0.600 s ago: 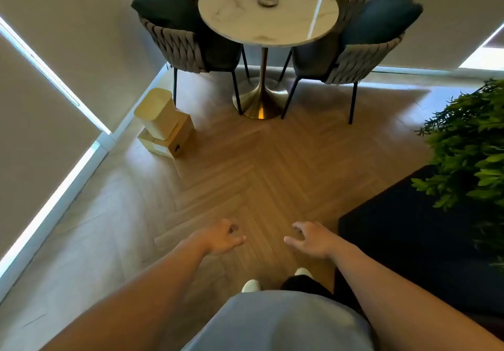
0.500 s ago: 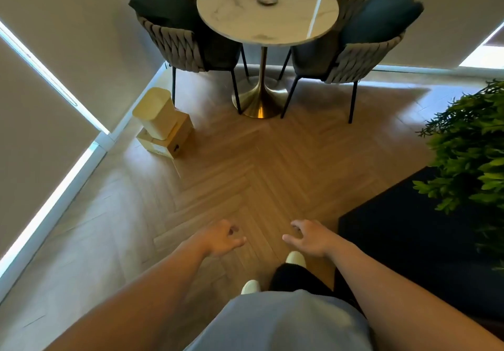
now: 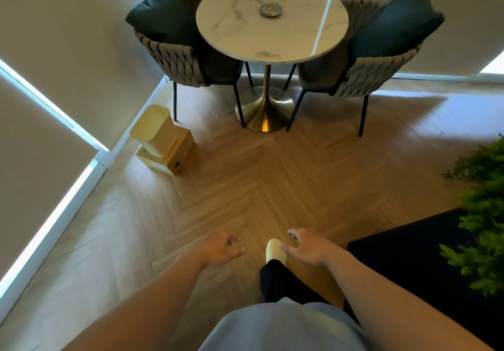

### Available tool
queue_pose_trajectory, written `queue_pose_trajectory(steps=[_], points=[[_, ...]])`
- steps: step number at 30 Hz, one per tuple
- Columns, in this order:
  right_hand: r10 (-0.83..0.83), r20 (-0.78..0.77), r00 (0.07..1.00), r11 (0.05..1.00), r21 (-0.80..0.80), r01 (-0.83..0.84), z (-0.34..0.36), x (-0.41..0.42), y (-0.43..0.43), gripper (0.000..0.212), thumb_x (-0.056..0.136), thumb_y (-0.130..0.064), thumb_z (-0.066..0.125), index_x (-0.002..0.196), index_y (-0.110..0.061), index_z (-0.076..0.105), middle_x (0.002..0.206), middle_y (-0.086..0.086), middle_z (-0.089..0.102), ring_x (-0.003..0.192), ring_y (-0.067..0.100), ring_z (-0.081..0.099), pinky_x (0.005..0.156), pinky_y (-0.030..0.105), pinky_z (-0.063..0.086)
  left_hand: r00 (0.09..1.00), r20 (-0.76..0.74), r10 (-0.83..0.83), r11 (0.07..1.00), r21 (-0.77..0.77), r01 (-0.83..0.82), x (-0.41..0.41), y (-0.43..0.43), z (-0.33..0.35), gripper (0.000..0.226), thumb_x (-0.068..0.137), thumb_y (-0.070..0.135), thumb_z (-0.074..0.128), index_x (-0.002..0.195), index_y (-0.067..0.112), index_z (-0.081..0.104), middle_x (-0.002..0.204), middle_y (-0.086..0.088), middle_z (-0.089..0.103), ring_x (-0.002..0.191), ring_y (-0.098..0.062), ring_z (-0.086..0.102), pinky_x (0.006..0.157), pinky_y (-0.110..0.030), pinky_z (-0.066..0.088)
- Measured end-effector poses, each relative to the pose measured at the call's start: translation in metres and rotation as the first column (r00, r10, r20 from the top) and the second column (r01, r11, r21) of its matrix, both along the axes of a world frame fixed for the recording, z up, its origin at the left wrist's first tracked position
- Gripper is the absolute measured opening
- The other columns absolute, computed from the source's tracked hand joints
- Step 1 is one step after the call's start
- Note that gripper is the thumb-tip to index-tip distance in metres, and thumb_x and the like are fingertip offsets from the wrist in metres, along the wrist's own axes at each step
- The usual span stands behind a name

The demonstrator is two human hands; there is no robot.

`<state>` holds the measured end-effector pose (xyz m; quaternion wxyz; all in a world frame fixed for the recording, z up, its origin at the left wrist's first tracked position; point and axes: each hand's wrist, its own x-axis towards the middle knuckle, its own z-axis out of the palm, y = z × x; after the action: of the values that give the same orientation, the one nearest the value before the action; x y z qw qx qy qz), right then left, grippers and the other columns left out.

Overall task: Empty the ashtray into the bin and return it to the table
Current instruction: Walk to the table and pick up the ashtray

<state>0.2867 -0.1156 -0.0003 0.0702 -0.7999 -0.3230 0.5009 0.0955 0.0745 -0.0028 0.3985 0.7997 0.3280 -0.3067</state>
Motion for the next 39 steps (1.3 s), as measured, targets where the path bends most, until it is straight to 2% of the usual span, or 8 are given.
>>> queue_pose_trajectory(steps=[4,8,15,19,24,29,34,39], points=[[-0.02,-0.041,0.999,0.999,-0.032,0.018,-0.006,0.051,0.032,0.081,0.09,-0.064,0.049,0.154,-0.021,0.026,0.158,0.003,0.033,0.142,0.023,0.036,0.11,0.041,0.035,1.0,0.0,0.007,1.0,-0.006,-0.007,0.055,0.032,0.005,0.062,0.093,0.054,0.057,0.141,0.016,0.05,0.137,-0.004,0.056,0.121,-0.018,0.056,0.101,-0.03,0.044],[-0.004,-0.05,0.999,1.0,-0.03,0.002,-0.004,0.104,0.059,0.082,0.088,-0.066,0.049,0.153,-0.021,0.026,0.159,0.002,0.033,0.142,0.023,0.035,0.11,0.041,0.034,1.0,0.01,0.01,1.0,0.009,-0.01,0.111,0.059,0.013,0.062,0.093,0.057,0.054,0.141,0.018,0.05,0.137,-0.003,0.057,0.122,-0.018,0.056,0.106,-0.034,0.044],[0.029,0.003,1.0,0.999,-0.014,-0.029,0.005,0.183,0.107,0.078,0.089,-0.066,0.049,0.151,-0.023,0.03,0.156,0.003,0.038,0.14,0.024,0.039,0.11,0.045,0.038,0.999,0.047,0.014,0.999,0.038,-0.016,0.184,0.107,0.022,0.058,0.095,0.053,0.055,0.139,0.016,0.052,0.136,-0.003,0.058,0.121,-0.017,0.056,0.101,-0.028,0.043],[0.003,-0.017,1.0,1.0,-0.011,-0.003,0.007,0.218,0.135,0.081,0.087,-0.068,0.049,0.152,-0.023,0.03,0.157,0.002,0.037,0.14,0.023,0.039,0.109,0.041,0.038,0.998,0.067,0.02,0.999,0.034,-0.022,0.217,0.143,0.018,0.051,0.092,0.054,0.059,0.131,0.021,0.058,0.126,0.003,0.061,0.106,-0.01,0.056,0.085,-0.019,0.042],[-0.028,-0.029,0.999,1.0,-0.003,0.028,0.0,0.265,0.183,0.083,0.087,-0.069,0.049,0.153,-0.022,0.028,0.157,0.002,0.036,0.14,0.022,0.038,0.11,0.041,0.038,0.998,0.06,-0.013,0.999,0.042,0.011,0.264,0.202,0.008,0.055,0.088,0.058,0.06,0.129,0.021,0.059,0.126,0.002,0.062,0.111,-0.014,0.059,0.098,-0.033,0.049],[-0.094,0.017,0.995,0.996,0.002,0.094,-0.004,0.314,0.248,0.084,0.085,-0.069,0.05,0.152,-0.023,0.028,0.156,0.002,0.037,0.139,0.021,0.04,0.11,0.041,0.038,0.995,0.067,-0.069,0.998,0.014,0.068,0.319,0.276,0.0,0.055,0.09,0.056,0.06,0.132,0.022,0.055,0.127,0.002,0.06,0.111,-0.013,0.057,0.095,-0.028,0.046],[-0.146,0.044,0.988,0.989,0.027,0.145,0.001,0.352,0.313,0.08,0.086,-0.067,0.051,0.151,-0.025,0.031,0.155,0.002,0.039,0.14,0.021,0.038,0.111,0.044,0.037,0.985,0.08,-0.154,0.988,0.036,0.152,0.362,0.347,0.005,0.05,0.092,0.055,0.057,0.13,0.023,0.056,0.127,0.001,0.061,0.11,-0.012,0.058,0.1,-0.035,0.049],[-0.146,0.061,0.987,0.988,0.057,0.143,0.012,0.387,0.371,0.078,0.086,-0.067,0.05,0.15,-0.026,0.033,0.154,0.003,0.039,0.141,0.023,0.036,0.11,0.042,0.037,0.983,0.116,-0.145,0.989,0.039,0.142,0.405,0.41,0.016,0.052,0.091,0.057,0.056,0.134,0.027,0.052,0.13,0.002,0.058,0.112,-0.011,0.056,0.097,-0.031,0.048]])
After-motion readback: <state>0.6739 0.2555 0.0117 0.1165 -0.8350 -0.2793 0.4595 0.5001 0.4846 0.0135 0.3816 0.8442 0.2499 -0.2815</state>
